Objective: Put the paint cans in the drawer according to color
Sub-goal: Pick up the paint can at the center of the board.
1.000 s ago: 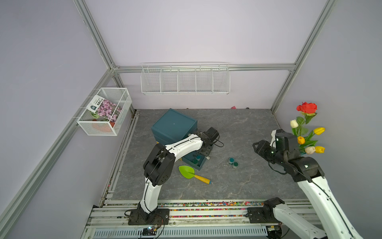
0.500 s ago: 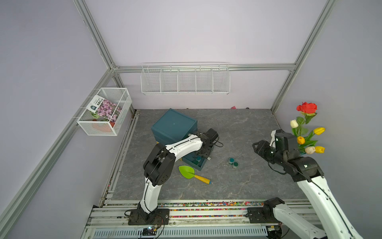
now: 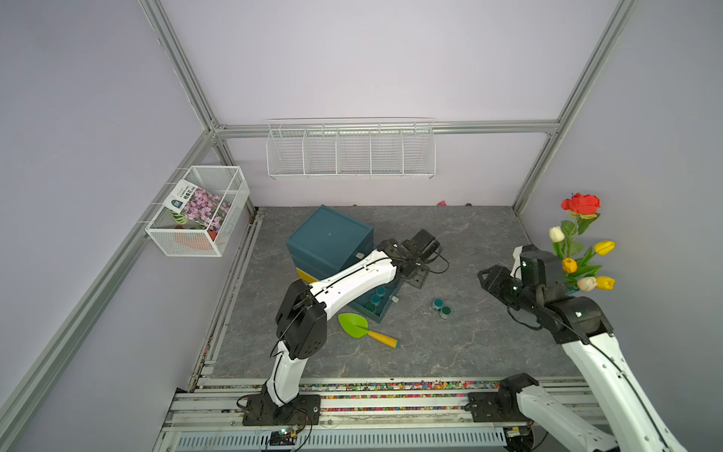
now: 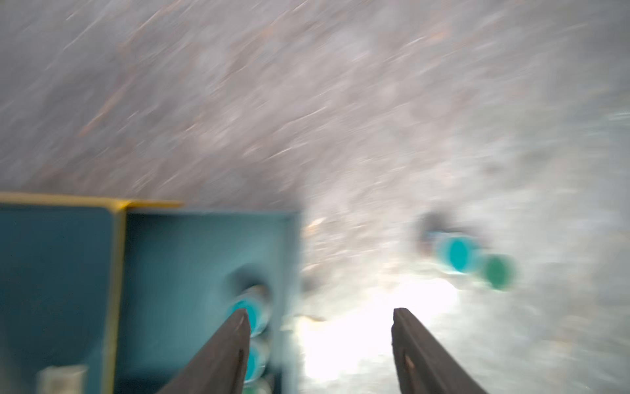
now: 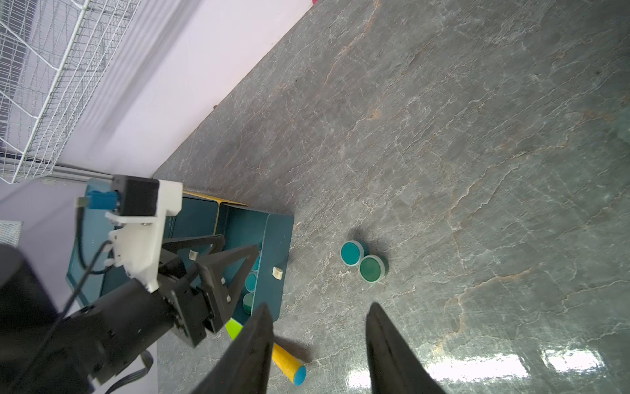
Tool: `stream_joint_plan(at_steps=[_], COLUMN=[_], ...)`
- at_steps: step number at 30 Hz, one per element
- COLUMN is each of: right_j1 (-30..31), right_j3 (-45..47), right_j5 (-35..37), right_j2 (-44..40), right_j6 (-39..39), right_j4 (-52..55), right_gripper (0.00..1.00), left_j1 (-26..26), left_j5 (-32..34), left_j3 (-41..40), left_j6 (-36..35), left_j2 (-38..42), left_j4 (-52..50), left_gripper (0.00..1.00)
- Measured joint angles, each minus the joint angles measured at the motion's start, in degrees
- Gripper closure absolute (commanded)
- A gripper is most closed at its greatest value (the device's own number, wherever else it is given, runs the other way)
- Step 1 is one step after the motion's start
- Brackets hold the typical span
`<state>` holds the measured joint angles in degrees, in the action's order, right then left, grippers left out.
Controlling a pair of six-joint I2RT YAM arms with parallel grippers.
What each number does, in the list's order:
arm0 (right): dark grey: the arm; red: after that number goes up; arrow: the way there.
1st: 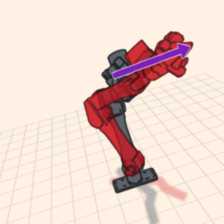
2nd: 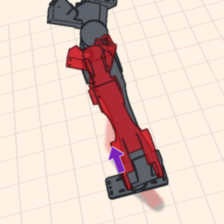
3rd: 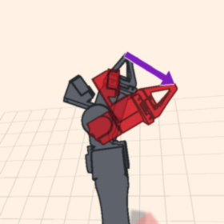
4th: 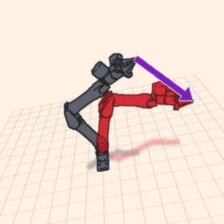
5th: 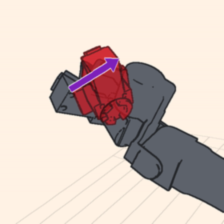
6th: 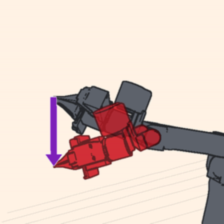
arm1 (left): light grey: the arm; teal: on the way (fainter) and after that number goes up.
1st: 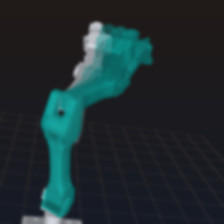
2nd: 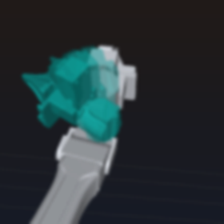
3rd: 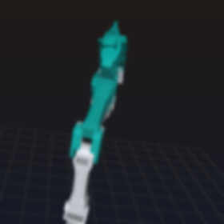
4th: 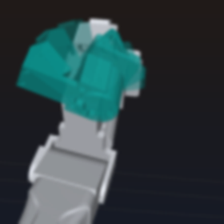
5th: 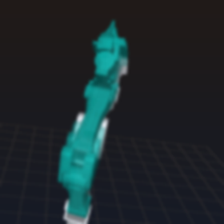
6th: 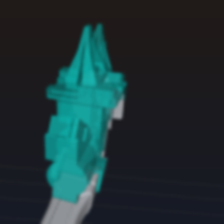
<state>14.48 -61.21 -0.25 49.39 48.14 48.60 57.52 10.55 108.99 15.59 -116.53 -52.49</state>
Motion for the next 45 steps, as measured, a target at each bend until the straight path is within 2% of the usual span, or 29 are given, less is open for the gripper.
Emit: stream_joint_plan(at_steps=[5,11,15,21,32,35,41,45], right_j1=[-0.3,-0.6,-0.8,-1.0,-1.4,-1.4,-1.8,-2.1], right_j3=[0.0,0.0,0.0,0.0,0.0,0.0,0.0,0.0], right_j5=[0.0,0.0,0.0,0.0,0.0,0.0,0.0,-0.1], right_j2=[0.0,-0.4,-0.8,-0.7,-0.7,-0.7,-0.7,-0.7], right_j6=[0.0,0.0,0.0,0.0,-0.2,-0.2,-0.2,-0.3], right_j4=[0.1,0.5,0.5,0.5,0.5,0.7,1.4,1.4], right_gripper=[0.53,0.52,0.52,0.52,0.52,0.52,0.52,0.52], left_j1=[4.1,6.3,6.3,6.3,6.2,6.0,5.4,5.1], left_j5=[-5.0,-8.0,-8.5,-8.5,-6.7,-6.3,-7.0,-8.1], left_j3=[4.3,1.9,-1.4,-1.5,7.4,9.0,10.3,10.4], left_j6=[-4.0,-8.9,-10.6,-11.5,-11.6,-11.6,-11.4,-11.4], left_j2=[-5.9,-11.3,-11.3,-12.2,-20.7,-20.7,-20.8,-21.5], left_j4=[0.0,-1.0,-0.8,1.3,2.2,2.1,2.9,2.8], left_gripper=[0.31,0.30,0.29,0.28,0.27,0.29,0.43,0.44])
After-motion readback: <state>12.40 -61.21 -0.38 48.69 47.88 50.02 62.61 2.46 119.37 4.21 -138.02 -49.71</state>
